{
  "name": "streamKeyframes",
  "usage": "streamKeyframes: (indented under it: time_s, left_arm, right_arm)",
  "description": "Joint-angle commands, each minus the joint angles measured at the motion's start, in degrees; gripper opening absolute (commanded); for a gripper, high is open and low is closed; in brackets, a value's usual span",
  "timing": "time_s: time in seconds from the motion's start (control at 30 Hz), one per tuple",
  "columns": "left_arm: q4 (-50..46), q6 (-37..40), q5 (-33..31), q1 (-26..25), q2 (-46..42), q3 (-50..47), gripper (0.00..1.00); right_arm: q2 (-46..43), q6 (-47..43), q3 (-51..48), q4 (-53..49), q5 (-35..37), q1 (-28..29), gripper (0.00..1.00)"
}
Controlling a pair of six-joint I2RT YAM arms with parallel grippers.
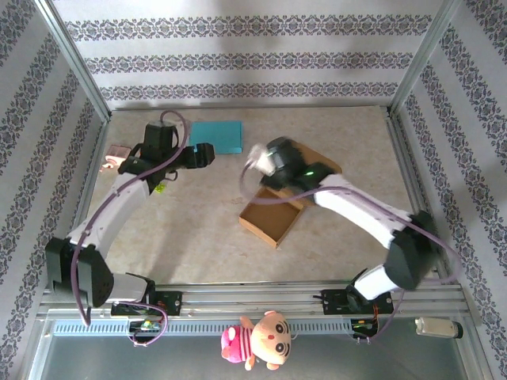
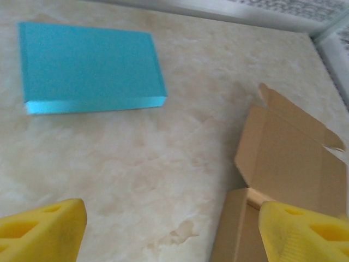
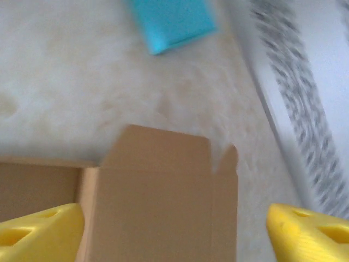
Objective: Fold the paper box
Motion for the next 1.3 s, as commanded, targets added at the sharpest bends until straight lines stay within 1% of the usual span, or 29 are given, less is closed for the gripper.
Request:
streamKeyframes:
  time_s: [0.0,0.03,0.07,0.1,0.13,0.2,0.23,0.33,0.37,0.4,0.5,0.57,0.63,0.7,0.77,0.8,0.83,0.9,0.97,1.1,1.27]
  left_arm:
    - [-3.48,4.78,10.86,0.53,4.35,4.83,0.81]
    - [-2.8,4.24,12.94,0.49,5.8,5.45,0.81]
    - [-1.93,3.61,14.83,0.42,7.1,5.86,0.81]
    - [-1.17,2.93,16.13,0.28,8.08,6.1,0.8]
    - [0.1,2.07,17.39,0.11,8.87,6.24,0.8]
    - [2.41,0.21,19.15,-0.39,9.75,5.99,0.8]
    - [3.56,-0.79,19.68,-0.66,9.98,5.68,0.8]
    - [6.69,-3.31,20.8,-1.06,10.17,3.81,0.8]
    - [6.88,-3.87,20.75,-1.16,10.14,3.23,0.81]
    - [6.8,-4.12,20.62,-1.1,10.06,2.56,0.81]
    - [5.23,-5.09,19.96,-1.16,10.16,1.68,0.82]
    - [3.69,-5.65,19.32,-1.09,10.91,2.3,0.83]
    - [2.28,-6.29,17.62,-1.11,12.24,3.81,0.84]
    - [1.47,-5.89,17.52,-1.11,14.77,6.44,0.87]
    - [-0.04,-4.22,18.35,-1.07,18.16,10.3,0.88]
    - [-0.75,-2.33,19.51,-1.05,20.22,12.4,0.88]
    - [-1.49,-0.65,20.23,-1.02,22.01,14.51,0.88]
    - [-2.62,4.28,23.94,-0.92,26.18,18.49,0.87]
    - [-4.37,7.84,25.9,-0.89,29.14,21.73,0.87]
    - [-6.99,12.82,29.2,-0.83,33.0,24.77,0.83]
    - [-3.66,14.03,31.35,-1.29,35.01,22.68,0.76]
  right_arm:
    - [-8.01,48.06,-8.12,-4.77,-16.03,-14.85,0.88]
    - [-9.76,55.79,-12.11,-4.13,-23.23,-20.72,0.87]
    - [-10.78,60.94,-15.71,-2.91,-29.36,-27.0,0.85]
    - [-10.96,63.5,-18.29,-2.49,-33.11,-31.19,0.84]
    - [-10.62,64.23,-19.66,-2.39,-35.77,-34.85,0.84]
    - [-8.8,63.32,-20.31,-1.99,-38.03,-38.86,0.85]
    - [-7.39,62.8,-20.26,-0.75,-40.29,-40.51,0.87]
    - [-1.63,66.14,-20.96,6.22,-45.29,-43.4,0.88]
    - [0.78,67.28,-20.91,8.44,-47.19,-43.65,0.87]
    - [3.19,68.2,-20.4,10.12,-48.79,-43.59,0.83]
    - [7.37,72.01,-21.14,18.93,-53.82,-43.15,0.61]
    - [7.82,71.74,-21.19,20.91,-54.12,-42.38,0.45]
    - [6.66,67.58,-19.99,19.01,-52.22,-41.03,0.29]
    - [4.71,61.43,-18.32,16.15,-49.72,-39.18,0.15]
    - [3.17,55.92,-17.12,15.1,-48.89,-37.81,0.03]
    - [2.57,52.44,-16.89,15.64,-49.7,-37.19,0.0]
    - [2.27,49.45,-16.67,16.02,-50.59,-36.4,0.0]
    - [1.5,43.08,-16.32,16.71,-51.61,-34.74,0.0]
    - [1.25,39.19,-15.76,17.17,-52.32,-33.35,0.0]
    - [1.68,36.11,-14.29,18.35,-53.3,-31.58,0.0]
    - [1.15,33.2,-14.47,22.31,-53.65,-28.47,0.0]
